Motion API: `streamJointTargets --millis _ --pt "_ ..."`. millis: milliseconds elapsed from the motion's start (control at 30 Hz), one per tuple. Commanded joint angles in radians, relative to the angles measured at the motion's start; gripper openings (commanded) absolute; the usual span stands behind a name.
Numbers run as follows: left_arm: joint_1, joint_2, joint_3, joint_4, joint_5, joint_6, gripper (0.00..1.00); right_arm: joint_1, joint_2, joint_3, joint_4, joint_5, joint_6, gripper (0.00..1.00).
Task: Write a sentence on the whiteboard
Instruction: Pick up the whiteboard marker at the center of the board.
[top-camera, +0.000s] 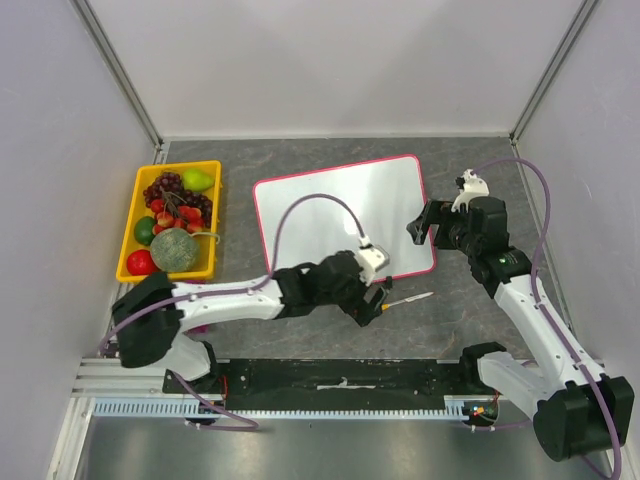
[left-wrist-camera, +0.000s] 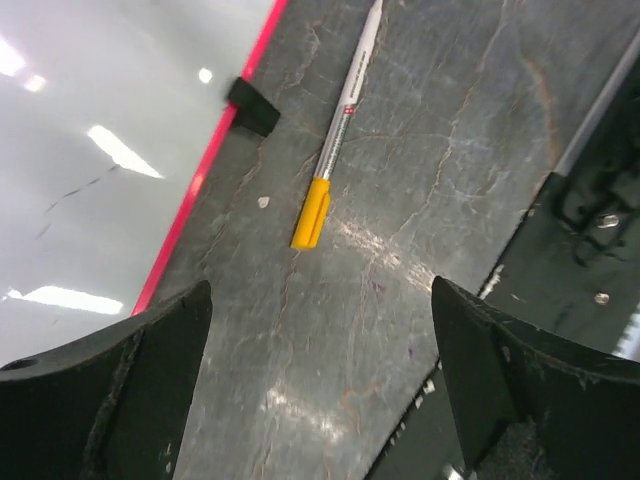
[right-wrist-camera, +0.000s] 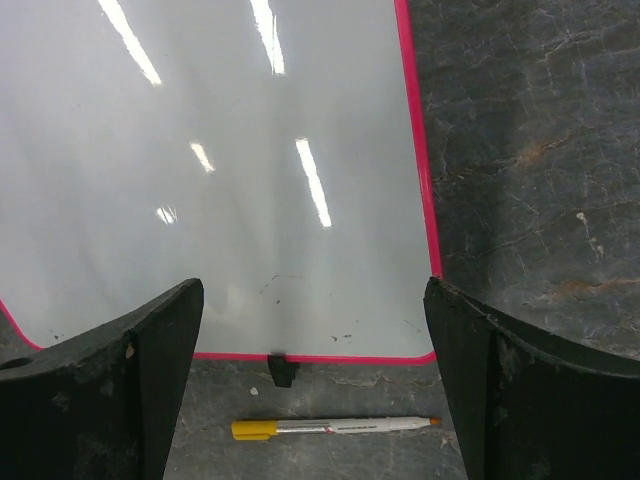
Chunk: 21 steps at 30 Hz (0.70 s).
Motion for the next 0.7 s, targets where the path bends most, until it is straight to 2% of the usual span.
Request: streamJointTargets --millis 0,200,300,400,467,567,633,667 --pt "-0.085 0.156 0.086 0.115 -0.149 0.148 0.93 0.0 0.0 0.0 -0.016 0.008 -0.021 0.98" --pt "-0.11 0.299 0.101 0.206 -0.151 0.179 0.72 0.0 0.003 0.002 -0.027 0.014 -0.019 0.98" --pt "-0.109 0.354 0.104 0.243 -0.158 0.189 0.67 0.0 -0.002 0.002 -0.029 0.014 -0.019 0.98" --pt "-0.11 0.413 0.124 0.254 -0.149 0.199 0.51 0.0 0.0 0.006 -0.029 0.008 -0.019 0.98" --pt "-0.11 0.443 0.127 0.254 -0.153 0.2 0.45 -0.003 0.001 0.008 -0.03 0.005 -0.019 0.98" --pt "-0.112 0.471 0.115 0.257 -0.162 0.199 0.24 -0.002 0.003 0.009 -0.029 0.005 -0.019 0.98" --pt "-0.119 0.473 0.097 0.261 -0.164 0.199 0.07 -0.002 0.001 0.012 -0.033 0.002 -0.018 0.98" --pt "-0.122 0.465 0.083 0.27 -0.164 0.2 0.02 0.0 -0.002 0.014 -0.033 0.002 -0.018 0.98"
